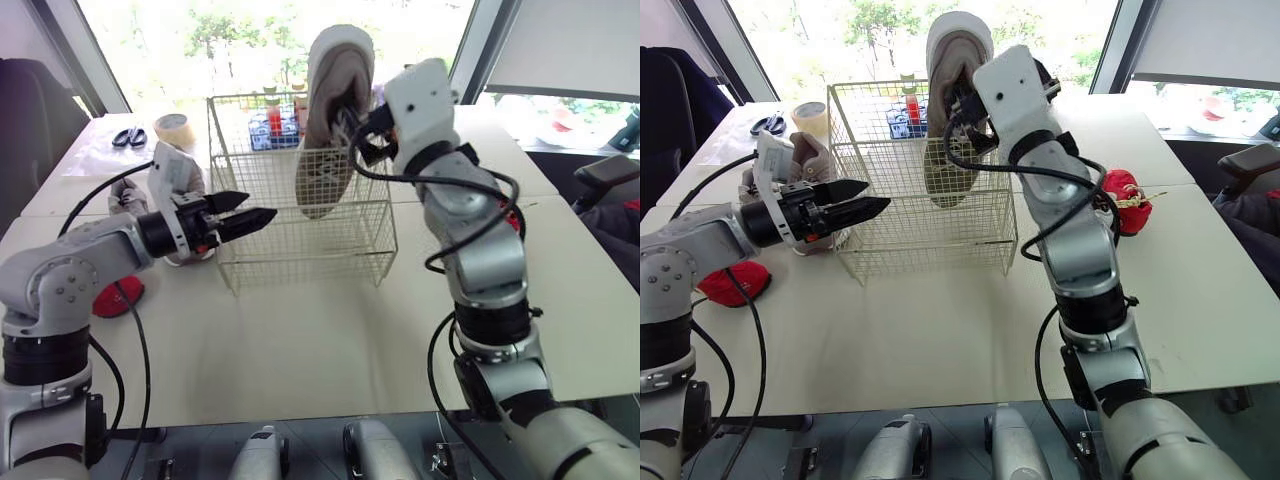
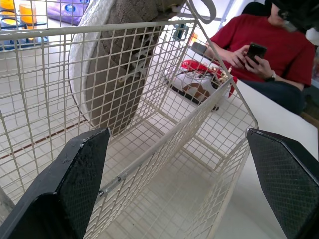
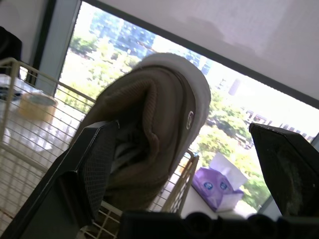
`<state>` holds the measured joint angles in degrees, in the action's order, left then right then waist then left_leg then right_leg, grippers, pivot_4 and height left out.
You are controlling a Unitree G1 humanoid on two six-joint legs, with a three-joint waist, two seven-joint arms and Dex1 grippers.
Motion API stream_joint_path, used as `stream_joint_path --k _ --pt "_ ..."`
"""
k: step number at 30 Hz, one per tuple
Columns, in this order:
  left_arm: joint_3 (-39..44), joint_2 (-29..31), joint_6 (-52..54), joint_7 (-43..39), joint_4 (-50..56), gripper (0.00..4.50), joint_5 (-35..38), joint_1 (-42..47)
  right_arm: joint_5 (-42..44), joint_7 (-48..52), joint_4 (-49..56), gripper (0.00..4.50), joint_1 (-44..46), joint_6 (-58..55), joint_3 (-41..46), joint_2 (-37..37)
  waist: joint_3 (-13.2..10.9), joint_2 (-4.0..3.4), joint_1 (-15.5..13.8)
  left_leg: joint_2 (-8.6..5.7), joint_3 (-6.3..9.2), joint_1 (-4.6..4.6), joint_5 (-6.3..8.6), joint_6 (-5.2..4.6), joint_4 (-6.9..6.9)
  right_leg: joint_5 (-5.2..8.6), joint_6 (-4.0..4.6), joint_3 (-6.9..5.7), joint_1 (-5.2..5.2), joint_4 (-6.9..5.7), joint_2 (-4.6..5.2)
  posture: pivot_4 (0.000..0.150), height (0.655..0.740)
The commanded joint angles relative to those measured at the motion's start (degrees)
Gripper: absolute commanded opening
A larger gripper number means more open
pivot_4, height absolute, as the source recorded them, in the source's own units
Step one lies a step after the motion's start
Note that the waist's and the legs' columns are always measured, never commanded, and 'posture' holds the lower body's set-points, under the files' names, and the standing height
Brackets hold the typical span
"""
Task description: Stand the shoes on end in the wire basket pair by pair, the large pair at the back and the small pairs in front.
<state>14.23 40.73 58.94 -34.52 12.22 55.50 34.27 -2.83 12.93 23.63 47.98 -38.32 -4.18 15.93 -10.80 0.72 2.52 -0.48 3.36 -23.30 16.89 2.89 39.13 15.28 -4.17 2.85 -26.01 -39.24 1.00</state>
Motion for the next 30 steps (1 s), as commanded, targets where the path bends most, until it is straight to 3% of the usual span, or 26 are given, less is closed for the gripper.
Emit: stream_joint_path --k 1,4,6,9,13,16,22,30 --pt "0.5 0.7 -0.9 -1.2 -0.6 4.5 -0.8 0.6 4.9 3.7 6.8 4.48 -1.5 1.1 3.8 0.8 0.0 0.0 0.0 0.0 0.0 0.01 0.0 0.0 0.0 0.0 0.0 0.0 0.01 0.0 0.0 0.15 0.74" --pt "1.4 0.8 -1.1 -1.1 -2.7 4.5 -1.0 1.6 13.1 5.8 10.0 4.48 -2.9 -2.0 10.0 -0.8 0.0 0.0 0.0 0.02 0.0 0.18 0.0 -0.01 0.0 0.0 0.0 0.0 0.18 0.0 -0.03 0.15 0.74" --pt "5.1 3.3 -1.0 0.8 -10.5 4.5 -2.1 6.3 24.2 9.8 11.9 4.48 -0.8 -6.6 17.5 0.3 0.0 0.02 -0.1 0.03 0.03 0.24 0.0 0.0 0.0 0.0 0.0 0.0 0.27 -0.01 -0.05 0.15 0.74" --pt "7.0 8.1 -3.5 1.1 -21.4 4.5 -5.9 12.2 34.7 13.4 11.8 4.48 2.6 -13.2 22.3 4.2 0.0 0.02 0.2 0.06 0.09 0.27 0.0 -0.01 0.03 -0.08 0.07 -0.1 0.31 0.02 -0.14 0.15 0.74" --pt "-2.2 13.7 -7.9 6.8 -47.9 4.5 -22.6 26.2 58.6 21.6 6.6 4.48 7.5 -31.3 26.2 12.4 -0.1 -0.01 0.1 0.12 0.01 1.01 0.01 -0.04 -0.27 -0.06 0.11 -0.1 0.92 0.19 -0.37 0.15 0.74" --pt "-8.1 12.5 -10.6 7.5 -63.1 4.5 -31.7 35.4 67.6 25.6 3.3 4.48 9.5 -35.9 25.6 18.1 -0.1 -0.02 -0.2 -0.02 0.03 1.17 0.03 -0.07 -0.3 -0.05 0.1 -0.14 1.16 0.27 -0.38 0.15 0.74" --pt "-12.4 8.6 -17.8 3.6 -79.3 4.5 -41.9 43.1 72.8 29.0 2.3 4.48 8.7 -36.2 22.4 25.9 -0.1 0.15 -0.4 0.01 0.04 0.79 0.11 -0.21 -0.1 -0.04 0.01 -0.29 1.13 0.6 -0.22 0.15 0.74" --pt "-9.8 3.0 -26.1 6.8 -86.8 4.5 -46.3 44.6 75.5 28.1 3.5 4.48 6.4 -33.2 20.8 29.0 -0.1 0.17 -0.1 0.06 0.06 0.34 0.22 -0.4 -0.09 -0.11 -0.11 -0.24 0.7 0.75 0.01 0.15 0.74"
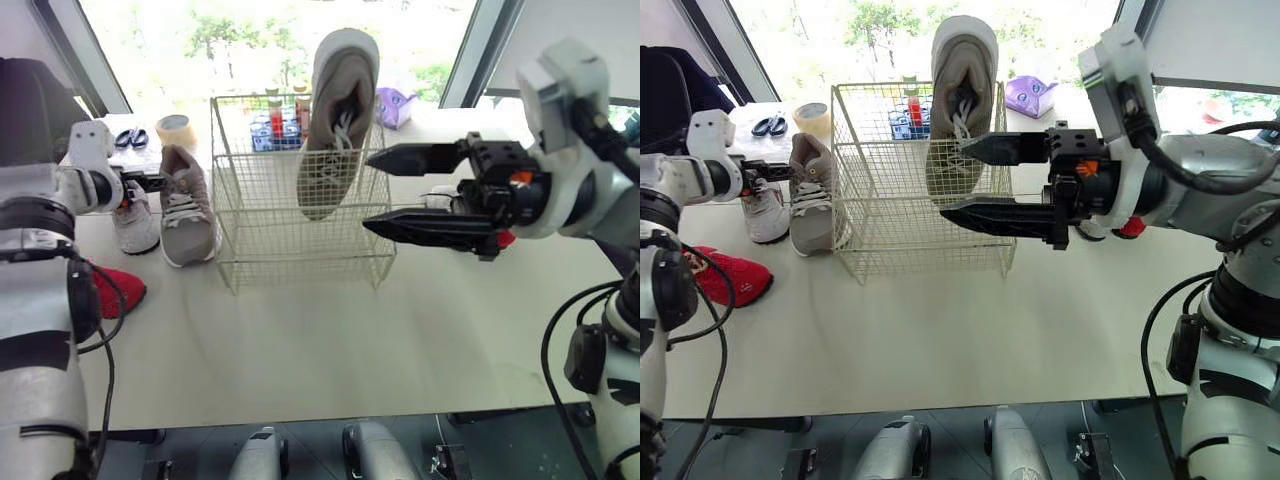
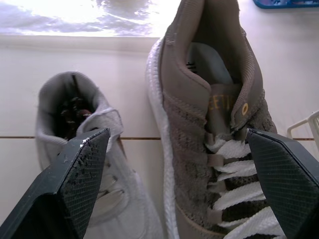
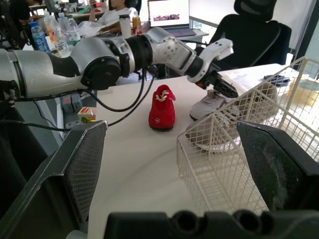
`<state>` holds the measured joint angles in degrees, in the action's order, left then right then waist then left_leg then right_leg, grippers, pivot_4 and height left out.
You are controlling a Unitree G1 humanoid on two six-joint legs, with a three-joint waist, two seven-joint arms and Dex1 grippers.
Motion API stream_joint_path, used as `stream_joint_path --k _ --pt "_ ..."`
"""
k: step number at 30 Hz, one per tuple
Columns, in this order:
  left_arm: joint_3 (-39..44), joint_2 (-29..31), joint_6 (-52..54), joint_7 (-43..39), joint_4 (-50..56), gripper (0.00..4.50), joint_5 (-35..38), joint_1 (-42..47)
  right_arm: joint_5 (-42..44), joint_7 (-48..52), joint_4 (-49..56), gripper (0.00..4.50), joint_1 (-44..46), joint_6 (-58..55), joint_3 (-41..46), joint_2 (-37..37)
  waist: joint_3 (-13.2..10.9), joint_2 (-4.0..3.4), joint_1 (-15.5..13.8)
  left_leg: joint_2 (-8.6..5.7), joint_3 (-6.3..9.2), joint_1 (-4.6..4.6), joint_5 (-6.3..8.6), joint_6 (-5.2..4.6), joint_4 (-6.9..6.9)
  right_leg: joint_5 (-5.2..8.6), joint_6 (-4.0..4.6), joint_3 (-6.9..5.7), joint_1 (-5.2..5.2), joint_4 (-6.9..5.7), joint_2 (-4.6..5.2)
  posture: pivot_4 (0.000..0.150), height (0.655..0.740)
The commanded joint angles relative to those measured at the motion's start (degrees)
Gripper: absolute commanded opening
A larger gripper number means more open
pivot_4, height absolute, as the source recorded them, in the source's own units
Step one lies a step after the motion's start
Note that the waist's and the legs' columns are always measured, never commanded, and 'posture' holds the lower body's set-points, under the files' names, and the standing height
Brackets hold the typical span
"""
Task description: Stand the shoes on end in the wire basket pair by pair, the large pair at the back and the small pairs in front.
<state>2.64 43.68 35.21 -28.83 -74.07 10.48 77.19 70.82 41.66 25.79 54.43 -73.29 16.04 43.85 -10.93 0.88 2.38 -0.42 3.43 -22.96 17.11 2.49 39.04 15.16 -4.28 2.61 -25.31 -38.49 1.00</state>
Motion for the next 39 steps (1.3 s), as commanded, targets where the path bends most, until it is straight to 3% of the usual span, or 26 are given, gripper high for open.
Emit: stream_joint_path --k 1,11,14,20,22,30,34,39 --pt "2.3 -0.7 -2.5 2.0 -1.0 4.5 -1.4 1.6 2.2 -0.8 1.6 4.48 -0.4 1.9 0.4 1.5 0.0 0.0 0.0 0.0 0.0 -0.12 -0.01 0.01 0.03 -0.01 -0.01 0.01 -0.11 -0.03 0.0 0.15 0.74" --pt "13.3 -7.1 1.3 15.5 -3.9 4.5 1.1 0.8 5.2 -4.2 1.7 4.48 -1.1 4.3 0.2 4.5 0.0 0.02 -1.4 -0.07 0.01 -0.33 -0.01 0.01 0.11 -0.06 -0.09 0.01 -0.27 -0.01 0.13 0.15 0.74" --pt "13.6 -8.2 1.5 16.3 -3.9 3.7 -0.2 0.1 5.8 -5.7 1.9 4.5 -1.6 5.2 0.1 4.8 0.0 0.05 -1.7 -0.08 0.01 -0.33 -0.01 0.01 0.11 -0.06 -0.09 0.01 -0.26 -0.01 0.13 0.15 0.74" --pt "15.5 -9.5 1.3 18.3 -3.9 0.83 -0.5 -1.5 7.8 -8.9 2.2 4.5 -2.2 6.6 0.1 5.6 0.1 0.04 -1.6 -0.11 -0.01 -0.31 -0.01 0.01 0.11 -0.07 -0.11 0.02 -0.26 -0.02 0.15 0.15 0.74" --pt "16.7 -9.6 1.2 19.5 -4.0 0.23 0.0 -2.3 8.4 -9.8 2.1 4.5 -2.4 7.1 0.1 6.0 0.1 0.04 -1.7 -0.11 0.0 -0.3 -0.01 0.02 0.11 -0.07 -0.1 0.02 -0.26 -0.05 0.15 0.15 0.74" --pt "24.2 -7.5 -4.1 19.9 -2.6 0.22 4.0 0.8 7.0 -10.4 1.2 4.5 -2.8 9.3 -1.1 6.5 0.1 0.05 -1.7 -0.12 0.01 -0.28 -0.03 0.04 0.12 -0.07 -0.1 0.03 -0.25 -0.09 0.17 0.15 0.74" --pt "25.9 -3.9 -10.9 13.5 0.9 0.22 6.1 5.9 4.5 -10.2 1.0 4.5 -3.8 11.2 -2.0 6.1 0.0 0.36 -1.6 -0.11 0.02 -0.58 -0.06 0.1 0.15 -0.09 -0.09 0.01 -0.55 -0.11 0.16 0.15 0.74" --pt "23.2 -1.6 -14.3 6.1 8.2 0.22 5.7 5.7 2.4 -9.8 -0.8 4.5 -3.8 13.3 -2.9 4.9 0.1 0.38 -1.6 -0.17 -0.1 -1.06 -0.25 0.45 0.15 -0.09 -0.1 0.01 -1.18 -0.46 0.23 0.15 0.74"
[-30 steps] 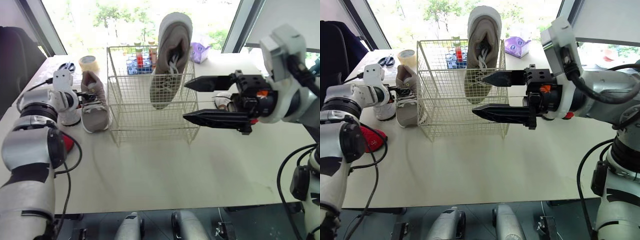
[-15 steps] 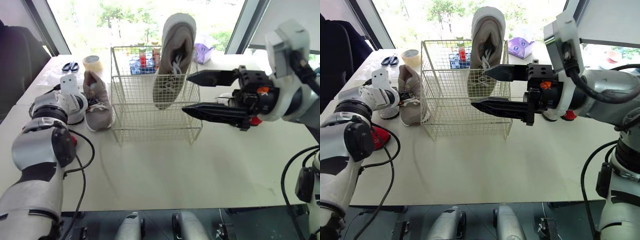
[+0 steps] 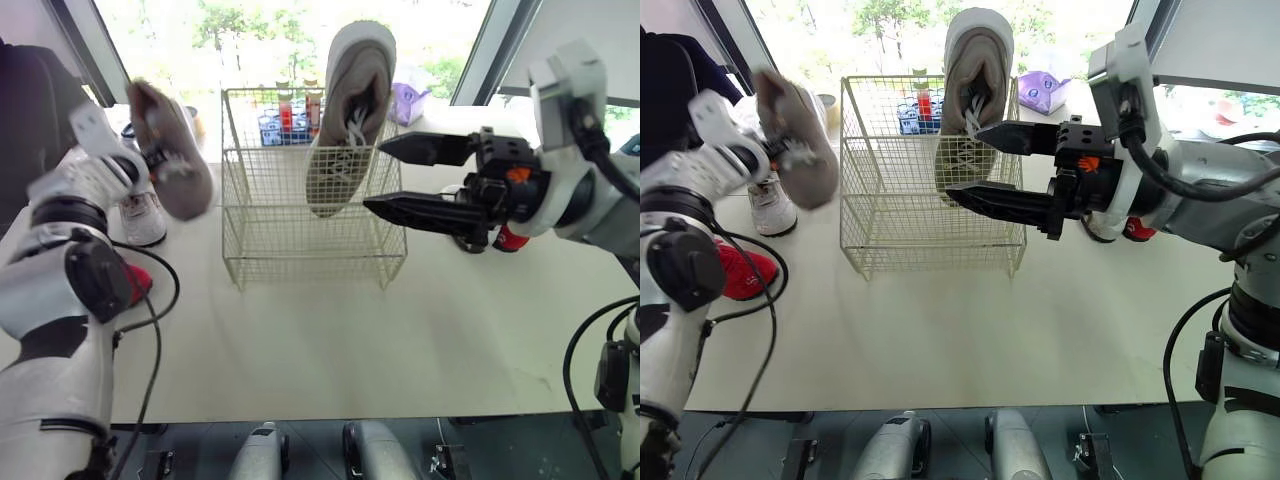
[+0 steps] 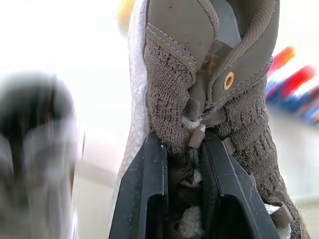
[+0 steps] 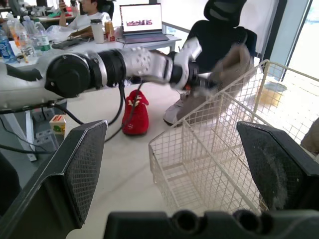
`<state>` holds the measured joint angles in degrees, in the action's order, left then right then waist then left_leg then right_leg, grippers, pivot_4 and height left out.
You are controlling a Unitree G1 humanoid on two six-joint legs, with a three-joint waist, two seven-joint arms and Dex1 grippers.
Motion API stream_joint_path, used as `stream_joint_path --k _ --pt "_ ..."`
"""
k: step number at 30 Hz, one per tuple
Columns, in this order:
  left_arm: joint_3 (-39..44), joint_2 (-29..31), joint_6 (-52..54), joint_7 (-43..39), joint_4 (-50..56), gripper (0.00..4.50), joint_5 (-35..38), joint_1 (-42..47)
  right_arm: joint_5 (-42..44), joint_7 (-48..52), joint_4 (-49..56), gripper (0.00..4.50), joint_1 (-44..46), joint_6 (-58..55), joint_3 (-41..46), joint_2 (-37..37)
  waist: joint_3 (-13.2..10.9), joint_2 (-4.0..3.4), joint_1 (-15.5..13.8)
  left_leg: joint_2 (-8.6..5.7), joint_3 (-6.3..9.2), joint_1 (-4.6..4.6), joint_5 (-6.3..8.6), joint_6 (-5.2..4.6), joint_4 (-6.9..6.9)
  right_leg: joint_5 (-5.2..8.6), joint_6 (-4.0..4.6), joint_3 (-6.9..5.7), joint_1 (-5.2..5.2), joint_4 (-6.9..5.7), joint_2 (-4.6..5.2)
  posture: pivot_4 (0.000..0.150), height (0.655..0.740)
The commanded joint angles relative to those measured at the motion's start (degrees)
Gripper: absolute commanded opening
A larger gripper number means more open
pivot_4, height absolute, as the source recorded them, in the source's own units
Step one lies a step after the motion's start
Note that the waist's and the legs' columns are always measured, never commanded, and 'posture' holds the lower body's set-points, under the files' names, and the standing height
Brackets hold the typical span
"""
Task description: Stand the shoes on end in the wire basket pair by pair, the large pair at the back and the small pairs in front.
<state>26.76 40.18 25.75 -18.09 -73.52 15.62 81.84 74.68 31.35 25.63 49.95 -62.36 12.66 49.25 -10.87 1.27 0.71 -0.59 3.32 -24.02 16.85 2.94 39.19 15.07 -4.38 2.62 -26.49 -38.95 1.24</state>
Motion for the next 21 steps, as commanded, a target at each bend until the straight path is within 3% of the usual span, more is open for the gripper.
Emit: stream_joint_path --k 1,9,14,16,21 --pt "-1.1 2.4 -4.4 -6.3 11.5 0.22 1.3 0.6 -2.2 0.9 -1.2 4.5 0.9 3.0 0.2 -0.7 0.0 -0.01 0.1 -0.04 -0.05 0.04 0.0 0.0 -0.01 0.0 0.0 -0.01 -0.02 -0.04 0.1 0.15 0.74" --pt "-2.3 -0.3 -2.0 -7.2 45.6 0.22 7.0 -0.5 -3.4 5.5 -8.5 4.5 2.2 2.0 3.8 5.0 0.0 0.01 -0.3 -0.09 -0.02 -0.08 0.02 -0.1 0.06 0.0 0.0 -0.08 -0.05 -0.04 0.2 0.15 0.74" --pt "-5.6 -10.4 -3.7 -2.6 61.7 0.22 9.2 -1.3 -2.4 6.4 -9.6 4.5 1.5 1.1 5.6 7.1 0.0 0.04 -1.4 -0.17 -0.02 -0.05 0.03 -0.2 0.12 -0.01 -0.02 -0.11 0.03 -0.01 0.29 0.15 0.74" --pt "-11.2 -16.9 -9.2 0.1 69.0 0.22 5.3 -5.9 -1.7 8.2 -9.8 4.5 -0.8 -1.0 6.7 9.5 0.0 0.02 -1.7 -0.22 -0.04 0.11 0.08 -0.36 0.13 0.0 -0.02 -0.1 0.16 0.02 0.31 0.15 0.74" --pt "-14.9 -22.6 -19.4 2.3 69.3 0.22 0.2 -11.9 1.2 8.7 -9.4 4.5 -2.7 -3.7 8.4 12.4 0.0 0.01 -0.8 -0.27 -0.2 0.61 -0.02 -0.51 0.1 -0.01 -0.03 0.02 0.56 -0.05 0.28 0.15 0.74"
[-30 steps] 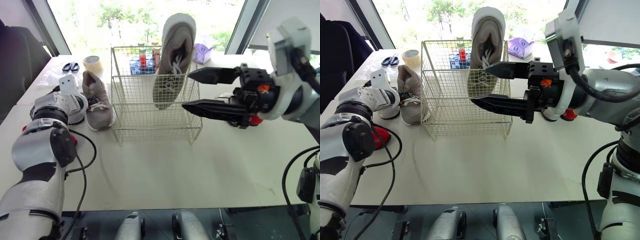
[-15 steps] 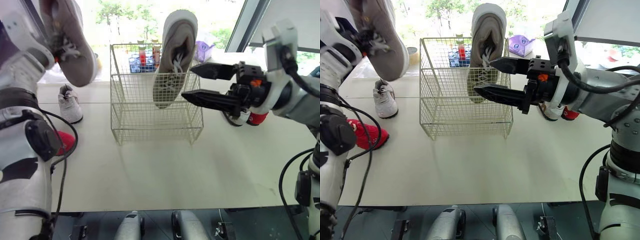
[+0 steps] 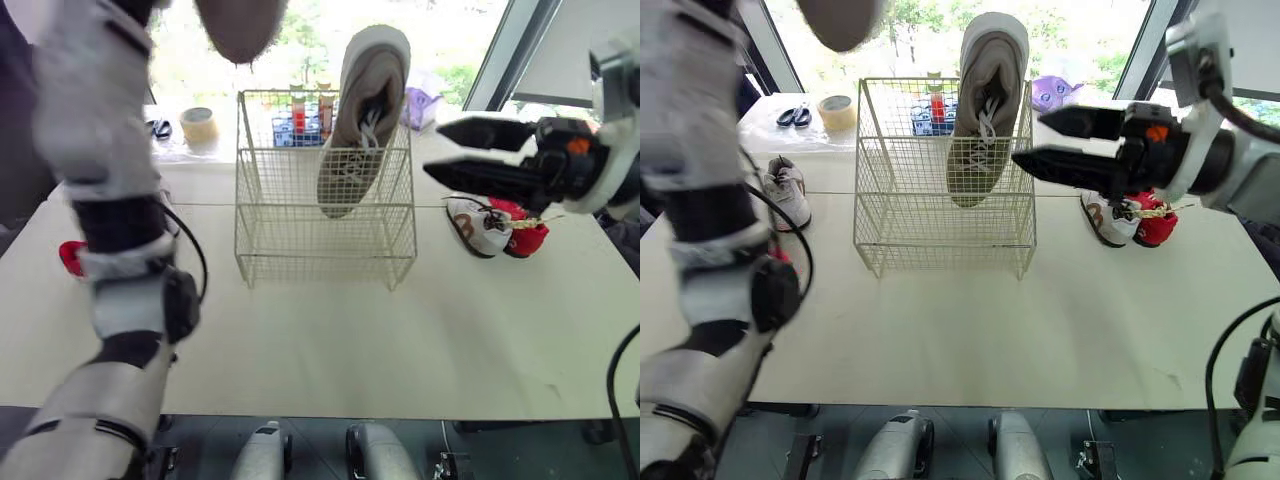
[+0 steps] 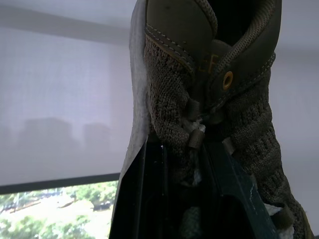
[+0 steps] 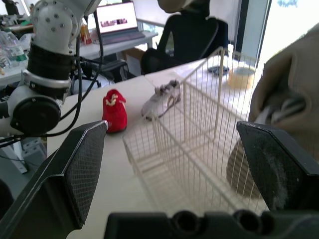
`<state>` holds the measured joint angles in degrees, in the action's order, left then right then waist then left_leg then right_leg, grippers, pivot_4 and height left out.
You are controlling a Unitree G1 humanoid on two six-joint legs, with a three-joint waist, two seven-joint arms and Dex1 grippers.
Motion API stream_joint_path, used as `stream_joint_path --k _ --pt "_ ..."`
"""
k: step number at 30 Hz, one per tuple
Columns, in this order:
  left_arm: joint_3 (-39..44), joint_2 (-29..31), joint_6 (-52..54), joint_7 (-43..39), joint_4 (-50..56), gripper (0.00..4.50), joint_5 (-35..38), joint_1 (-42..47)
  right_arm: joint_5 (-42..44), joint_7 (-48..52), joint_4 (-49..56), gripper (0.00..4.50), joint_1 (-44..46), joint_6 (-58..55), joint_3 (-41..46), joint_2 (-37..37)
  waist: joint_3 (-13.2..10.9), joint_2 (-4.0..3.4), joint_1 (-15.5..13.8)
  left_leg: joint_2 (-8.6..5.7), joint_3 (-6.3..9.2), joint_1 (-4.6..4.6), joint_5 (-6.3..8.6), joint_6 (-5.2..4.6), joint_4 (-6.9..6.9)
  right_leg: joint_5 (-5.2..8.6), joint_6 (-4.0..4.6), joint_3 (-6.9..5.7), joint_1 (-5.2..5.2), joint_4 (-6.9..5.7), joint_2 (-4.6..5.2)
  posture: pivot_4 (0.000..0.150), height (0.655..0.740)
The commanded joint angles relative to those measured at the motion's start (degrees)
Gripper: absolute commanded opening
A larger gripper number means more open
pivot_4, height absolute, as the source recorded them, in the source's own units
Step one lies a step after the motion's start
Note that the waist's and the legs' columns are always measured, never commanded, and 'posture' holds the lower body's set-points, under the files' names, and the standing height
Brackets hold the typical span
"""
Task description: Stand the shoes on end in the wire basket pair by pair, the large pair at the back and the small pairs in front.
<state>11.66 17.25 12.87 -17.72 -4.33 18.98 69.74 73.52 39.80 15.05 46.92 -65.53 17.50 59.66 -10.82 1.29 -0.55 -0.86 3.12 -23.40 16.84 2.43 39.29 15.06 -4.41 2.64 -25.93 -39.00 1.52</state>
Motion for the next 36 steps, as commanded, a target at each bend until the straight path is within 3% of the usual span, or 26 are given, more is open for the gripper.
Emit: stream_joint_path --k 1,5,18,23,29,36 --pt "-0.5 -0.5 -8.4 2.5 -1.0 0.22 -4.2 -0.4 2.8 0.0 1.3 4.5 0.2 -0.9 4.3 2.8 0.0 -0.01 0.9 0.01 -0.11 0.07 -0.04 -0.05 -0.04 -0.01 -0.01 0.08 -0.01 -0.08 -0.04 0.15 0.74" --pt "-1.8 -2.5 -13.6 4.7 -3.9 0.22 -7.1 -2.6 4.1 -1.4 1.3 4.5 -0.8 -1.4 6.5 4.4 0.0 -0.01 1.5 0.1 -0.15 0.14 -0.07 -0.09 -0.11 -0.02 0.0 0.11 -0.01 -0.13 -0.12 0.15 0.74" --pt "-6.6 -4.2 -30.1 9.7 -16.0 0.22 -18.6 -9.5 7.9 -5.3 5.3 4.5 -7.7 0.5 9.3 3.0 0.0 -0.01 -0.3 -0.12 -0.12 0.08 -0.09 -0.13 -0.03 -0.09 -0.14 0.09 0.09 0.0 0.02 0.15 0.74" --pt "-7.5 -7.2 -35.0 11.8 -21.7 0.22 -19.6 -11.9 10.5 -7.9 6.3 4.5 -8.8 1.2 9.7 2.6 0.0 -0.01 -0.4 -0.18 -0.06 0.16 -0.09 -0.16 -0.03 -0.1 -0.15 0.05 0.27 0.06 0.06 0.15 0.74" --pt "-7.2 -8.4 -37.3 13.5 -24.6 0.22 -20.0 -12.0 13.1 -10.3 6.3 4.5 -9.2 1.6 9.8 3.4 0.1 -0.09 -0.3 -0.16 0.05 1.23 0.07 -0.46 -0.15 -0.13 -0.25 -0.07 1.6 0.67 0.0 0.15 0.74" --pt "-6.5 -6.7 -41.4 14.6 -32.0 0.22 -20.5 -5.1 14.4 -12.6 6.7 4.5 -9.6 2.3 8.7 2.8 0.1 -0.08 -0.4 -0.26 0.06 1.1 0.07 -0.61 -0.07 -0.31 -0.56 -0.07 1.71 0.99 0.08 0.15 0.74"
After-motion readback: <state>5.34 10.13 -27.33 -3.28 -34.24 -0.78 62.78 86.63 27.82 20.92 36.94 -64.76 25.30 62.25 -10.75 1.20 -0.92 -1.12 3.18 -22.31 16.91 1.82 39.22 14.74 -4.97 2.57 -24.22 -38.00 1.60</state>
